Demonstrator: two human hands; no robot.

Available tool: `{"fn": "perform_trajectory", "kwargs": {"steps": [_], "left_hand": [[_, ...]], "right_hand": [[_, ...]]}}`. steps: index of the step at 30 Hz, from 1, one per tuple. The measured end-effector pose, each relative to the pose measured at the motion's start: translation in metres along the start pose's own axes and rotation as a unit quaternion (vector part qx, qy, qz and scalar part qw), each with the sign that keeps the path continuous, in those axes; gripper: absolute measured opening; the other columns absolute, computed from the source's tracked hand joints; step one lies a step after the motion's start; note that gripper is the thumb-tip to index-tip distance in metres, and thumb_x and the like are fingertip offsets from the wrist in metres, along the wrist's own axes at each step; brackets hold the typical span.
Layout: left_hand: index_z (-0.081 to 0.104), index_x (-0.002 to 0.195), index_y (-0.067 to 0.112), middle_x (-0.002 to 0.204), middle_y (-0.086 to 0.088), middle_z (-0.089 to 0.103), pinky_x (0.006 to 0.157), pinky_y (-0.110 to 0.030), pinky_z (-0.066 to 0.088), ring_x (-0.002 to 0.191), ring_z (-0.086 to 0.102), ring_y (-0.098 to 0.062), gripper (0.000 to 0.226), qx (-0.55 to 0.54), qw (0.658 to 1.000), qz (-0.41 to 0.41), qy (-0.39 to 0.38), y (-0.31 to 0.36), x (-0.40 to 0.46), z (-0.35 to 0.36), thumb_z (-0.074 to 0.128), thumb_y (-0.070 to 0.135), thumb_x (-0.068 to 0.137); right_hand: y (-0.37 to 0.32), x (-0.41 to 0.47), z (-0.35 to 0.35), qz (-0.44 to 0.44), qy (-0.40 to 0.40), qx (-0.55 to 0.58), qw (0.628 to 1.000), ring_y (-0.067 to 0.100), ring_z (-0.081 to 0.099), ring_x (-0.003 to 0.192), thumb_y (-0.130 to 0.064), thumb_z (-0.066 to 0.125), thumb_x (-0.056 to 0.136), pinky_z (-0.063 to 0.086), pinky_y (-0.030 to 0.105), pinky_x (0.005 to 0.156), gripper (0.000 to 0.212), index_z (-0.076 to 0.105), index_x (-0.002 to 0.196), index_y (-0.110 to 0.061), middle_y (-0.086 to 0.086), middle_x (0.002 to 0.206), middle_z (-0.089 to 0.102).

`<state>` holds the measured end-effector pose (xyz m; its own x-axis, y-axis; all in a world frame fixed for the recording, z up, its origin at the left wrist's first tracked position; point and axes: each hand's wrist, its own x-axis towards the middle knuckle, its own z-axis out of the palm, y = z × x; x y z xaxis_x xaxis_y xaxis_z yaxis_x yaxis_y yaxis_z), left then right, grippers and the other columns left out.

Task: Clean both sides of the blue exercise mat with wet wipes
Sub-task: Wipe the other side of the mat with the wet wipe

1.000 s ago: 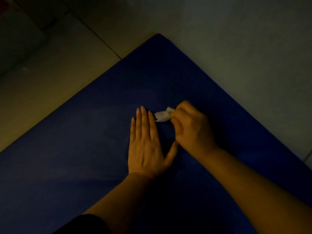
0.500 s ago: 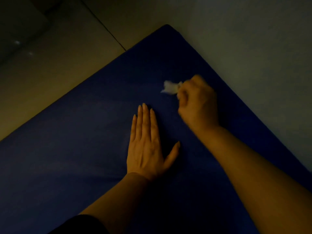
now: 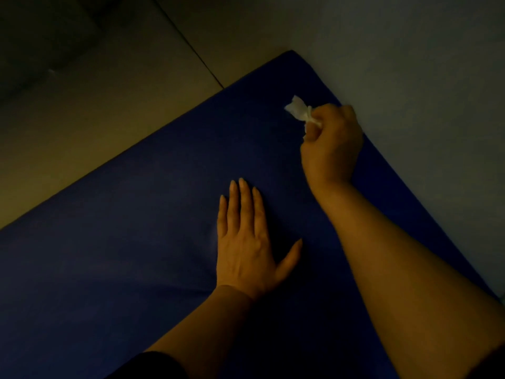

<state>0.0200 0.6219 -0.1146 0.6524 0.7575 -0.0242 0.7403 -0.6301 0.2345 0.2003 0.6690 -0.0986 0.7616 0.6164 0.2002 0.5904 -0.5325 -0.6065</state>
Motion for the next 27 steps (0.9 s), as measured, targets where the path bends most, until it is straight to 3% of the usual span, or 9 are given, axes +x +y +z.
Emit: {"fn": "perform_trajectory", "kwargs": {"steps": [2,5,8,11,13,16,19,21,27], "left_hand": [[0.028,0.146,-0.005,0.156,-0.025,0.019,0.117,-0.051,0.012,0.147,0.011,-0.036,0.099,-0.008,1.0,0.0,0.002,-0.001,0.001,0.0,0.038,0.071,0.084],[0.033,0.146,-0.002,0.155,-0.022,0.023,0.117,-0.049,0.013,0.147,0.014,-0.033,0.092,-0.054,0.999,0.003,0.006,-0.005,0.002,-0.003,0.044,0.066,0.084],[0.043,0.14,0.003,0.15,-0.017,0.037,0.116,-0.045,0.025,0.141,0.03,-0.029,0.075,-0.101,0.995,-0.014,0.008,-0.01,0.005,-0.012,0.049,0.054,0.085],[0.051,0.131,0.007,0.132,-0.013,0.055,0.095,-0.038,0.044,0.117,0.053,-0.028,0.057,-0.124,0.992,-0.021,0.02,-0.027,0.021,-0.026,0.054,0.039,0.084],[0.052,0.131,0.007,0.126,-0.013,0.055,0.088,-0.033,0.045,0.11,0.053,-0.027,0.051,-0.132,0.99,-0.036,0.037,-0.043,0.043,-0.037,0.059,0.029,0.086],[0.047,0.137,0.005,0.14,-0.016,0.046,0.103,-0.038,0.038,0.127,0.044,-0.03,0.05,-0.119,0.987,-0.078,0.073,-0.062,0.085,-0.038,0.059,0.021,0.091],[0.04,0.143,0.004,0.151,-0.015,0.036,0.115,-0.041,0.024,0.14,0.031,-0.03,0.053,-0.099,0.986,-0.104,0.082,-0.067,0.107,-0.026,0.048,0.026,0.096],[0.034,0.147,0.005,0.154,-0.014,0.031,0.118,-0.04,0.018,0.143,0.026,-0.029,0.058,-0.081,0.989,-0.105,0.072,-0.067,0.107,-0.018,0.038,0.033,0.096],[0.034,0.147,0.005,0.153,-0.014,0.033,0.116,-0.036,0.016,0.142,0.029,-0.029,0.06,-0.068,0.988,-0.109,0.089,-0.066,0.108,-0.017,0.034,0.032,0.094]], "right_hand": [[-0.012,-0.011,0.006,-0.031,-0.02,-0.024,0.999,0.024,0.052,0.07,-0.005,0.054,0.09,0.041,0.025,0.059,0.011,0.064,0.089,0.0,0.019,0.095,0.057],[-0.028,-0.055,0.004,-0.164,-0.135,-0.021,0.977,0.026,0.056,0.07,-0.006,0.061,0.085,0.048,0.029,0.059,0.011,0.064,0.093,-0.001,0.016,0.093,0.058],[-0.023,-0.046,-0.002,-0.223,-0.191,-0.026,0.956,0.027,0.054,0.065,-0.006,0.06,0.086,0.051,0.038,0.052,0.007,0.064,0.09,-0.003,0.014,0.088,0.056],[-0.017,0.0,0.005,-0.157,-0.13,-0.047,0.978,0.028,0.049,0.064,-0.001,0.054,0.087,0.048,0.043,0.054,0.008,0.061,0.084,0.001,0.018,0.089,0.054],[-0.018,0.016,0.012,-0.077,-0.085,-0.046,0.992,0.025,0.047,0.067,0.0,0.051,0.089,0.044,0.037,0.056,0.011,0.06,0.083,0.0,0.018,0.094,0.054],[-0.032,-0.009,0.023,-0.101,-0.065,-0.02,0.993,0.025,0.05,0.064,-0.003,0.053,0.089,0.038,0.029,0.054,0.011,0.062,0.083,0.001,0.017,0.088,0.055],[-0.041,-0.044,0.024,-0.215,-0.145,0.011,0.966,0.018,0.043,0.059,-0.007,0.052,0.093,0.041,0.03,0.048,0.016,0.064,0.083,-0.001,0.012,0.08,0.053],[-0.036,-0.026,0.022,-0.232,-0.157,-0.001,0.96,0.024,0.048,0.058,-0.008,0.052,0.092,0.042,0.032,0.047,0.016,0.064,0.083,-0.002,0.013,0.081,0.054],[-0.033,0.034,0.034,-0.041,-0.032,-0.026,0.998,0.019,0.041,0.064,-0.004,0.044,0.086,0.026,0.022,0.057,0.019,0.059,0.076,-0.003,0.018,0.089,0.055]]}}
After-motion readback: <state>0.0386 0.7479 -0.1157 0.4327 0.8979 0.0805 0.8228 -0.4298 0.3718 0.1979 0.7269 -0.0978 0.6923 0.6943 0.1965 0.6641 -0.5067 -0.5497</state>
